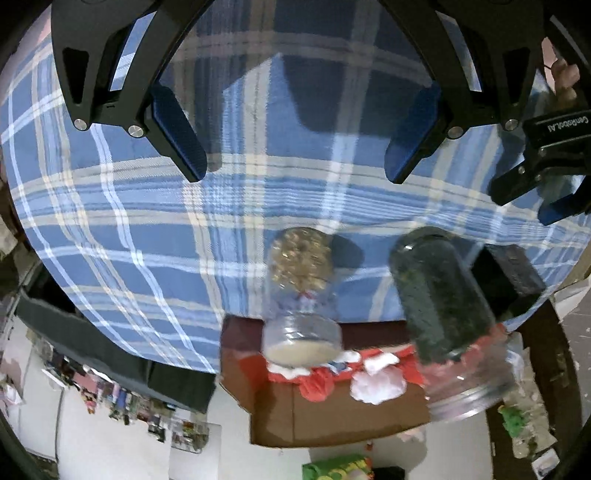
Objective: Organize soft objects
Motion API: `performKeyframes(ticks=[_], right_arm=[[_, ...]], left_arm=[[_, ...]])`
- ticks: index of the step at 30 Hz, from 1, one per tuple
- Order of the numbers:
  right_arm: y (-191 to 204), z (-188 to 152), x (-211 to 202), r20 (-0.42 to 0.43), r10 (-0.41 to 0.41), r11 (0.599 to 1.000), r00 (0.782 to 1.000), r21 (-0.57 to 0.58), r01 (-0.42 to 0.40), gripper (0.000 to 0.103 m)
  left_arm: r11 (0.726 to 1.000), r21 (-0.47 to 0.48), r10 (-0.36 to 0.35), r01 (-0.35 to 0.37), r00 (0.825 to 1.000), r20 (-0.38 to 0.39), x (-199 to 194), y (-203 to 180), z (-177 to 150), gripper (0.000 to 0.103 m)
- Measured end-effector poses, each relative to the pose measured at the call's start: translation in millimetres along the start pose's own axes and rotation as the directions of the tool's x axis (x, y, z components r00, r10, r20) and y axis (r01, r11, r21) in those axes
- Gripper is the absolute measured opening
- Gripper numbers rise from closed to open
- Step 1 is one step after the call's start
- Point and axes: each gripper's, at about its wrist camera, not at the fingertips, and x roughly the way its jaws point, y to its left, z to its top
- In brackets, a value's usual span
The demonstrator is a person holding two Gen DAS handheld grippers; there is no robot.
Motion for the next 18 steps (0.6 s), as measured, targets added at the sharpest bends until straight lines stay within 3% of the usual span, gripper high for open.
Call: performKeyframes(ticks=[18], right_arm=[[-1.1,-3.2,5.4,0.002,-0.030,1.000,1.000,-0.002,0.030,0.100]], left_arm=[[0.999,0.002,0.036,-0.036,0.999,0.001,11.6,-10.3,-1.4,0.103]])
